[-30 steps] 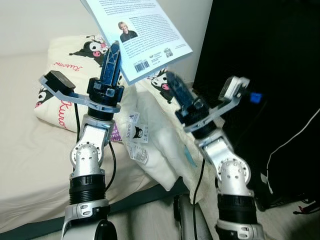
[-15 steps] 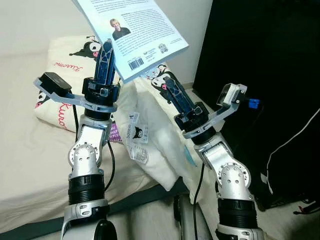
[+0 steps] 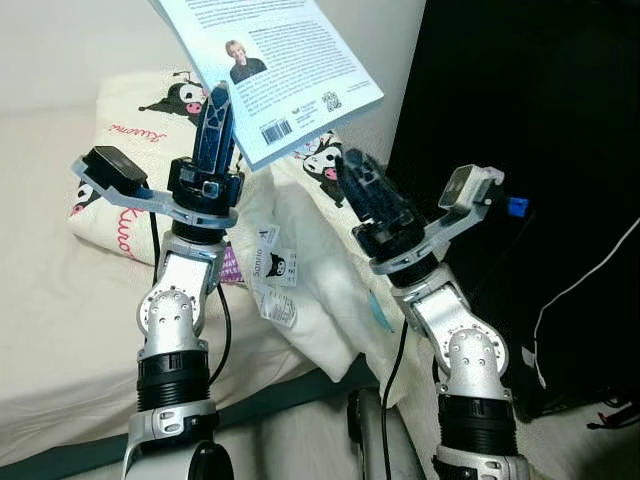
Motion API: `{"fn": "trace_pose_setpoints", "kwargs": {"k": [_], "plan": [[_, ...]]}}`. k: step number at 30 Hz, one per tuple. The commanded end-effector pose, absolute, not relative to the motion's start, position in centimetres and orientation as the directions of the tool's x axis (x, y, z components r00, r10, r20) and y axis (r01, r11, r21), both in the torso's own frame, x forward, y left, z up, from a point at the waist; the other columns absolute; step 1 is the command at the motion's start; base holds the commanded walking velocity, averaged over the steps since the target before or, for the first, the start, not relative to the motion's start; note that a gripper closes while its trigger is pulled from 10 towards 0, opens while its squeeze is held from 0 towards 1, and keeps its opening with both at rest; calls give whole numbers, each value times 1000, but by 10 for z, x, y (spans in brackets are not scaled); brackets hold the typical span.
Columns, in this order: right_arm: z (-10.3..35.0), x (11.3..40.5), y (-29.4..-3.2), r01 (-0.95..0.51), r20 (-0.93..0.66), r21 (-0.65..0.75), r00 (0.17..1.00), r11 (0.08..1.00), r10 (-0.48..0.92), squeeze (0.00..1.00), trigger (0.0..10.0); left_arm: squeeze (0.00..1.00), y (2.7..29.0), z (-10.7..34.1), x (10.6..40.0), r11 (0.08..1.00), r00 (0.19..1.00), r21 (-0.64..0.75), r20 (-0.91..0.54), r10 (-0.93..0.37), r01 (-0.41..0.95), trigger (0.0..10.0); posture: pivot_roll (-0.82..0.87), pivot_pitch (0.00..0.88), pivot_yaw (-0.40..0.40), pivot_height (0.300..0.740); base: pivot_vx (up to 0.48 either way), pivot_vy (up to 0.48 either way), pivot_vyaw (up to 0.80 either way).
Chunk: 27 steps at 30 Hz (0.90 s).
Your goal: Clean up the room
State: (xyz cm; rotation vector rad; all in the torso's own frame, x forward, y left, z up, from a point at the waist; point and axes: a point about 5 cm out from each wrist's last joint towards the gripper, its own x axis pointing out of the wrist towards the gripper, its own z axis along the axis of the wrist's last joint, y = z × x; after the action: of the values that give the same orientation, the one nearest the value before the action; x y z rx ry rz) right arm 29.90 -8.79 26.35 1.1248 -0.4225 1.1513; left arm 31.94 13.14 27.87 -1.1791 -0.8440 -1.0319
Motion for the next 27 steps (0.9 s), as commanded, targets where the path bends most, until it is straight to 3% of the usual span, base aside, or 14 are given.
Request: {"fn": "trace_pose_setpoints", "kwargs": {"k": [1,9,21,22,24,25,27], "plan": [[281,290,-83,-914,821,391,292,-110,491,0,10000,0,129,279,316,37,285,-283,941,-182,958,10000,-218,99,15,520,0,0,0],[283,292,-80,-910,816,394,283,-127,504,0,10000,0,128,278,315,31,282,-281,942,-183,959,10000,-214,101,11,520,0,0,0],[289,309,-87,-883,812,461,379,-89,443,0,10000,0,127,278,312,16,262,-264,947,-184,964,10000,-213,97,7,520,0,0,0],[290,311,-87,-882,816,463,383,-92,433,0,3569,0,126,278,312,15,260,-262,948,-185,965,10000,-215,96,7,520,0,0,0],[290,311,-88,-882,818,463,383,-94,429,0,3569,0,126,278,312,14,258,-260,948,-186,965,10000,-215,95,7,520,0,0,0],[291,311,-88,-882,820,461,382,-97,426,0,0,0,126,278,312,12,258,-260,948,-185,966,10000,-216,94,7,520,0,0,0],[292,311,-88,-885,825,455,374,-103,424,0,0,0,125,279,312,10,255,-258,949,-184,966,10000,-216,96,7,520,0,0,0]]}}
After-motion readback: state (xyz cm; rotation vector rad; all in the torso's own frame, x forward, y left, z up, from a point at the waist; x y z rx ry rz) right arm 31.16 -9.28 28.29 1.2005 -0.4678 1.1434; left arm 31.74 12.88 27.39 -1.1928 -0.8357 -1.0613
